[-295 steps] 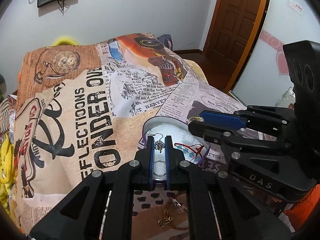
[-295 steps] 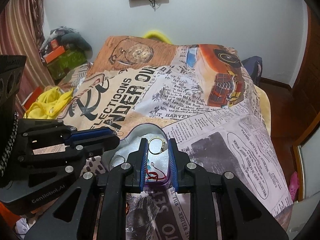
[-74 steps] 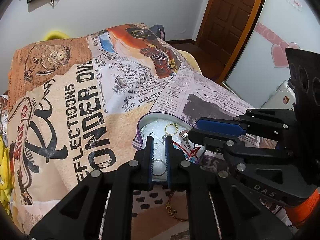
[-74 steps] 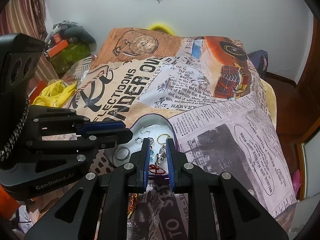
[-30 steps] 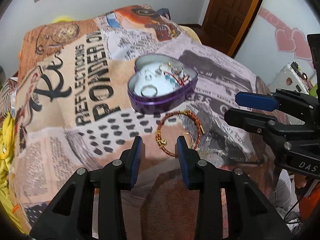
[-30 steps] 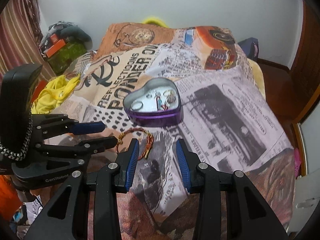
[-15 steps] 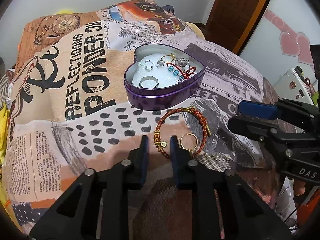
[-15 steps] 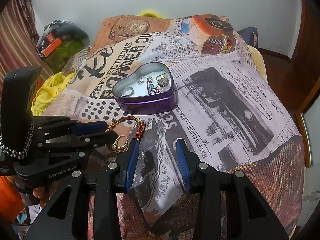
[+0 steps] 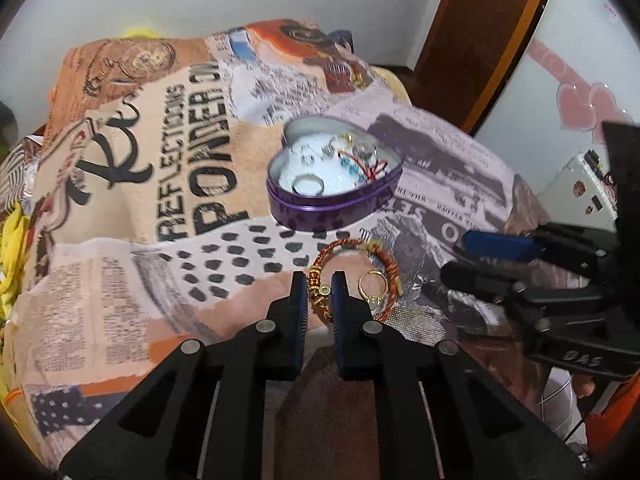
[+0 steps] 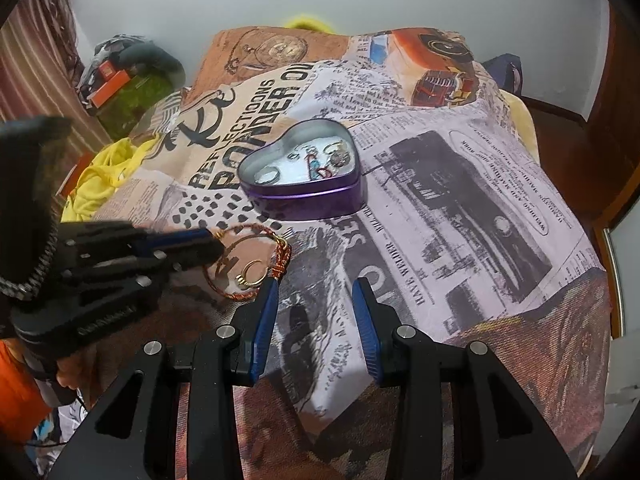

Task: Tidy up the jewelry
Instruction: 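Grasp the gold-beaded red bracelet with the left tool while the right tool grasps a gold ring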

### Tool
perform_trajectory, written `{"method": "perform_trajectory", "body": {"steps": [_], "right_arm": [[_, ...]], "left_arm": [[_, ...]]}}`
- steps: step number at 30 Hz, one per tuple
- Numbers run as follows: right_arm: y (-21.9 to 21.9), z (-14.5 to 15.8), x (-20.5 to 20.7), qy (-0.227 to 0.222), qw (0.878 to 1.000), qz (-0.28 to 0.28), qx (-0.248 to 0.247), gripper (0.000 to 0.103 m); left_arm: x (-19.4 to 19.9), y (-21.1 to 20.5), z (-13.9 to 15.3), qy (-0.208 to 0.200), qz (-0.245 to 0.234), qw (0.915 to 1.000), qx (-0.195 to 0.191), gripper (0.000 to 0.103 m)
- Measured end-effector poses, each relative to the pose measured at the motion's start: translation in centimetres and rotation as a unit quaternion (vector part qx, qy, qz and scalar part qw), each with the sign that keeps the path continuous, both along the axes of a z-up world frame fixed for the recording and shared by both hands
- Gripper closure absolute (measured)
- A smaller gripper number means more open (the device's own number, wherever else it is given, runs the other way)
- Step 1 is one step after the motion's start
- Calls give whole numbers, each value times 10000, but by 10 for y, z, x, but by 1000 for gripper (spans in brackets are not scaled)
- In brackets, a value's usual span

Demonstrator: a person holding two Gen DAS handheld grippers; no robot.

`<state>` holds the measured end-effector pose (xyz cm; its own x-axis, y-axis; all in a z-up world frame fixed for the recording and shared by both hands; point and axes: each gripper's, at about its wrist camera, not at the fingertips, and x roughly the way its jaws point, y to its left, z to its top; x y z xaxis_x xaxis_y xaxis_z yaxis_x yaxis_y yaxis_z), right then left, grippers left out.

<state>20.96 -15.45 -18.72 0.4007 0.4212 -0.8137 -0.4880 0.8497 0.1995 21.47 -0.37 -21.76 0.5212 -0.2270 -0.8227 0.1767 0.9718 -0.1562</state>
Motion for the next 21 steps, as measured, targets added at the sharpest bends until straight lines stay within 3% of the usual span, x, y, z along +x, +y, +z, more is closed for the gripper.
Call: {"method": "perform_trajectory", "body": {"steps": [8,21], "right_arm": [[25,-9,-6,99,9994,293,-119,68],[55,-23,0,47,9983,526,-241,68]], "left_arm": [[-21,24,29,-425,201,9988,93,93],[-25,44,10,-301,358,9989,90,93]]}}
